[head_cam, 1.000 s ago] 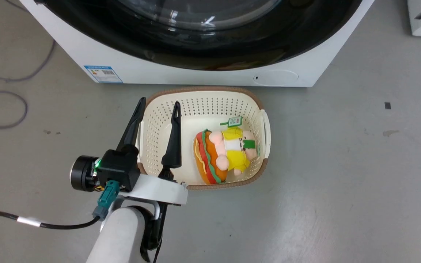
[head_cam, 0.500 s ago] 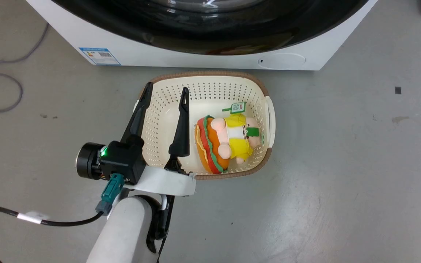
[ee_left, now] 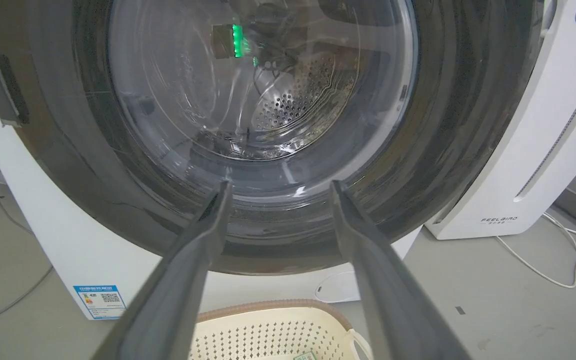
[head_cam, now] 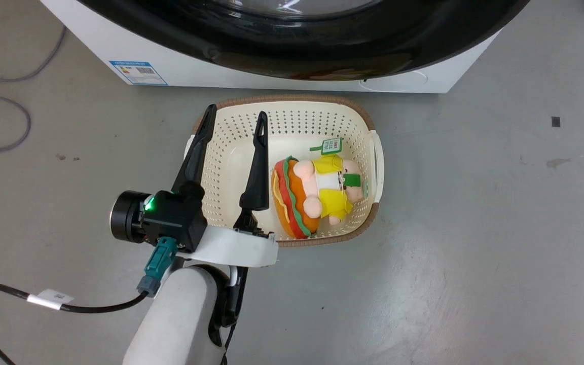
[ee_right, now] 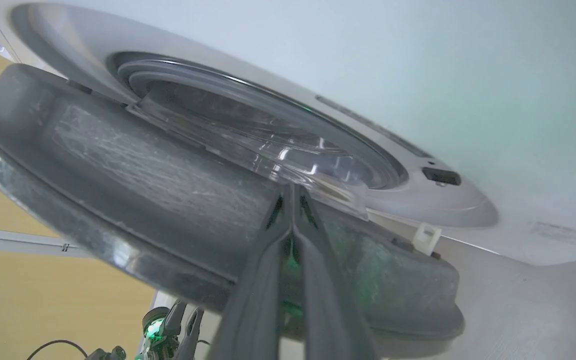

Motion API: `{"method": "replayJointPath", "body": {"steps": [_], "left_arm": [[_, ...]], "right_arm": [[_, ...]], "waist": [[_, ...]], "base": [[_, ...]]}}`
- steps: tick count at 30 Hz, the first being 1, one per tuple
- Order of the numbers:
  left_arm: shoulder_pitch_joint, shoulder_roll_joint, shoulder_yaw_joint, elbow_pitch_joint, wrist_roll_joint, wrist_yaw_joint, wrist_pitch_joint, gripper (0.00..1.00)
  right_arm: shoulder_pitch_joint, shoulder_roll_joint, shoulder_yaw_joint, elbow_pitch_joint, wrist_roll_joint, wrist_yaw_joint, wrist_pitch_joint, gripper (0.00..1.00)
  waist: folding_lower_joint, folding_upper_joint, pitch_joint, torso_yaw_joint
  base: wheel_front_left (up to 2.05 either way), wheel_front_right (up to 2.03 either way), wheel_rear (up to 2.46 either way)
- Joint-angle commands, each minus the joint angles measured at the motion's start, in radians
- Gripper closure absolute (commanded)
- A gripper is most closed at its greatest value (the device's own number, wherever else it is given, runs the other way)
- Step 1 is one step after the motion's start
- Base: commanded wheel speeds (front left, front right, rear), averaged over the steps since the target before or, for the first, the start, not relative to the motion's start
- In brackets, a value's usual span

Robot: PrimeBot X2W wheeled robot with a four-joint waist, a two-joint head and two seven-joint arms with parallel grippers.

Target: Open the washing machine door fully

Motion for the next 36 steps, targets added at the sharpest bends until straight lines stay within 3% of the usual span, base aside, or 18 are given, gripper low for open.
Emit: {"method": "replayJointPath", "body": {"steps": [1, 21, 36], "left_arm": [[-0.009, 0.002, -0.001, 0.001, -0.004, 0.001, -0.006, 0.0], [0.049, 0.002, 0.005, 0.04, -0.014, -0.013, -0.006, 0.0], [0.169, 0.002, 0.046, 0.082, 0.007, -0.044, -0.006, 0.0]], "right_arm": [[0.018, -0.001, 0.003, -0.003, 0.005, -0.001, 0.007, 1.0], [0.253, 0.027, -0.001, -0.088, 0.071, -0.001, 0.122, 1.0], [0.531, 0.101, 0.003, -0.175, 0.111, -0.001, 0.176, 1.0]], "waist": [[0.0, 0.0, -0.002, 0.0], [0.0, 0.0, -0.125, -0.005], [0.0, 0.0, -0.281, -0.004]], "base": [[0.0, 0.0, 0.0], [0.0, 0.0, 0.0], [0.0, 0.0, 0.0]]}}
